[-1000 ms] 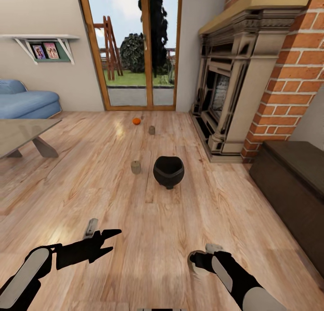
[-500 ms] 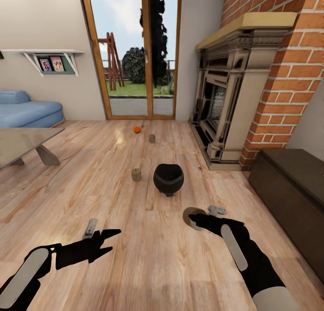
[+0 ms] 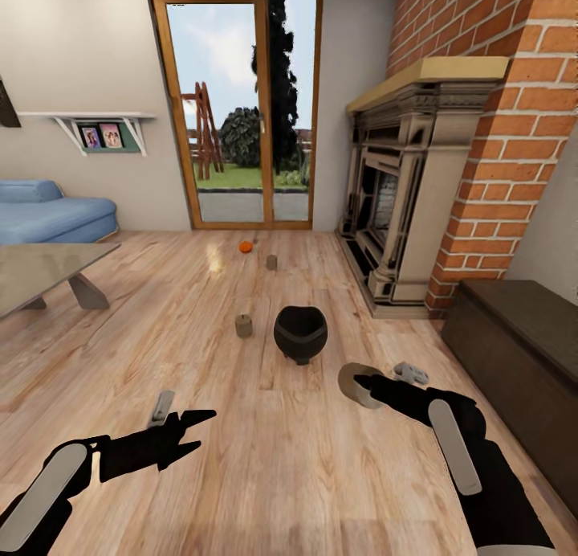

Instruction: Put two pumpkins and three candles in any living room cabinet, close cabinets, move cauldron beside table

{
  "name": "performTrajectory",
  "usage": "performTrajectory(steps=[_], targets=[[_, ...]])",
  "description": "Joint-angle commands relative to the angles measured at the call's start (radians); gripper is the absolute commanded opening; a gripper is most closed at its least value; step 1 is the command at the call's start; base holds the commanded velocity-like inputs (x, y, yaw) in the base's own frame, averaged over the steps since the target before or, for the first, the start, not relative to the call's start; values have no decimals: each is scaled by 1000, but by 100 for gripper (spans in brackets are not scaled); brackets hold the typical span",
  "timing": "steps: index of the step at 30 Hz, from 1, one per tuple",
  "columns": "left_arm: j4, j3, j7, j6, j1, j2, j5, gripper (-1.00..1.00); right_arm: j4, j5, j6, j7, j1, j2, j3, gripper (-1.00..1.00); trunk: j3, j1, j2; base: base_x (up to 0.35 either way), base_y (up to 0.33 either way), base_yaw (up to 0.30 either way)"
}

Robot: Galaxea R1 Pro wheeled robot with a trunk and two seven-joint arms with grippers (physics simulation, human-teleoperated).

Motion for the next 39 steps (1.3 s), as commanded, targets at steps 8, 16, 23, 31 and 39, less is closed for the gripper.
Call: performTrajectory(steps=[8, 16, 23, 31, 39], targets=[[0, -1, 6, 1, -1, 0, 7, 100, -28, -37, 49, -6, -1, 0, -17, -100, 30, -4, 2, 0, 0, 0], [0, -1, 6, 2, -1, 0, 7, 100, -30, -38, 55, -1, -1, 0, -18, -100, 38, -5, 2, 3, 0, 0], [0, -1, 7, 2, -1, 0, 7, 100, -30, -38, 54, -1, -1, 0, -16, -100, 38, -5, 2, 241, -64, 0], [0, -2, 7, 1, -1, 0, 7, 100, -23, -37, 52, -1, -1, 0, -16, -100, 38, -5, 2, 247, -158, 0], [0, -3, 8, 1, -1, -1, 7, 100, -16, -36, 48, -1, -1, 1, -17, -100, 38, -5, 2, 335, -6, 0]])
